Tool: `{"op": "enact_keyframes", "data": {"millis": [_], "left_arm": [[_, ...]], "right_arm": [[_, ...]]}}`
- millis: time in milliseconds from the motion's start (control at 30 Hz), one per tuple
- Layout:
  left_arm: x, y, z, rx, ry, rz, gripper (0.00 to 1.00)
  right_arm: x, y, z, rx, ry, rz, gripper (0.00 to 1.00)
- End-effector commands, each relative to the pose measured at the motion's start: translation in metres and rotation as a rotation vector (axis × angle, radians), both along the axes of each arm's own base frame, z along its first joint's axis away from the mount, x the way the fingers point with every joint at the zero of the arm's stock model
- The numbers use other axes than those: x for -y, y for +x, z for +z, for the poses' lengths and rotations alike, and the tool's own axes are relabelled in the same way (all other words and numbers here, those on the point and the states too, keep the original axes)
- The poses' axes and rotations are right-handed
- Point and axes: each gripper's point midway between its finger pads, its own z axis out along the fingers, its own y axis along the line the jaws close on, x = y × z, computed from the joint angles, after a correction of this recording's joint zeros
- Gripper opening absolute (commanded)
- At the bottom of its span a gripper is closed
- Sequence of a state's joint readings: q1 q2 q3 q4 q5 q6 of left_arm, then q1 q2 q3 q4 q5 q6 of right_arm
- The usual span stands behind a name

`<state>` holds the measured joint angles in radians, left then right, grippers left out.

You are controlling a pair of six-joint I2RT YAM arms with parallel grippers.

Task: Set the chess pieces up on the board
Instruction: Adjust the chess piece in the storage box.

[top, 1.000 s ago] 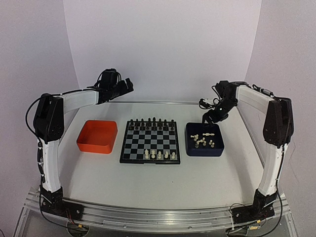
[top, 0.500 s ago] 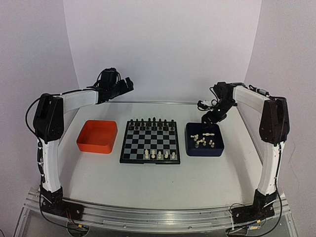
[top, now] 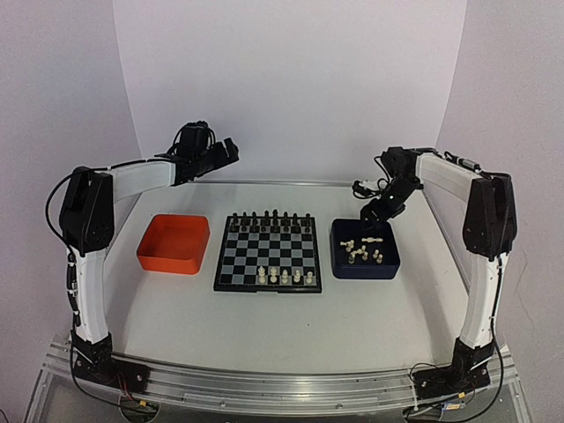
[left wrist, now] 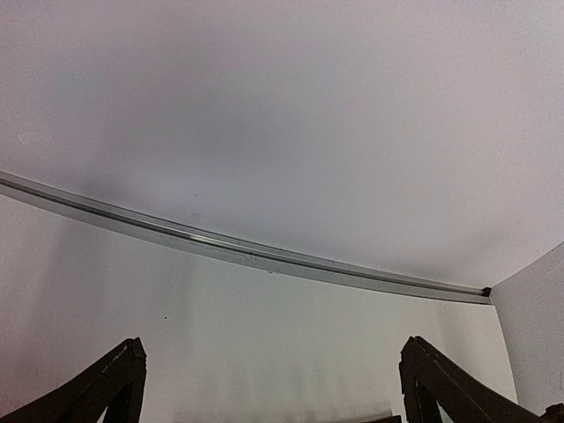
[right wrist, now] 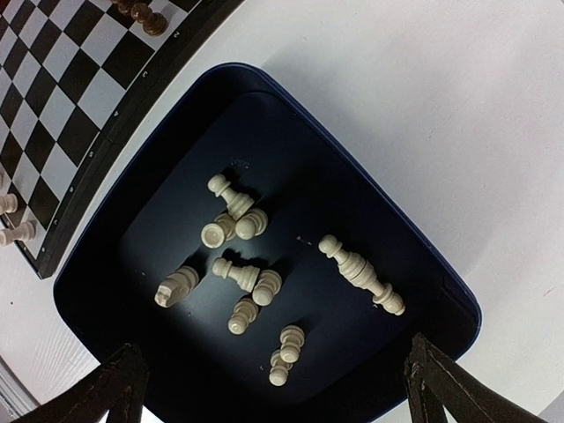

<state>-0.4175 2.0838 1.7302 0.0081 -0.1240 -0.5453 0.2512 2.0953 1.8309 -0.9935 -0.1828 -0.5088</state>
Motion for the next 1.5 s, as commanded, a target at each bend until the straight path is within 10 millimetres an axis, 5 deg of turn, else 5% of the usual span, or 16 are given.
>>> {"op": "enact_keyframes", "data": {"millis": [0,933,1467], "left_arm": [[0.001,0.008,0.018,0.056,-0.01,-0.009,1.0],[0.005,0.013,0.011,0.04,-0.022,-0.015,1.0],[0.005,0.014,0.004,0.025,-0.024,-0.009,1.0]], "right_arm": [[0.004,-0.001,0.001,-0.011,-0.015,0.01,0.98],[0.014,-0.014,-0.023,-0.089,-0.076,0.0,0.98],[0.014,-0.003,-0.034,-0.092,-0.094,-0.002,0.91]]}}
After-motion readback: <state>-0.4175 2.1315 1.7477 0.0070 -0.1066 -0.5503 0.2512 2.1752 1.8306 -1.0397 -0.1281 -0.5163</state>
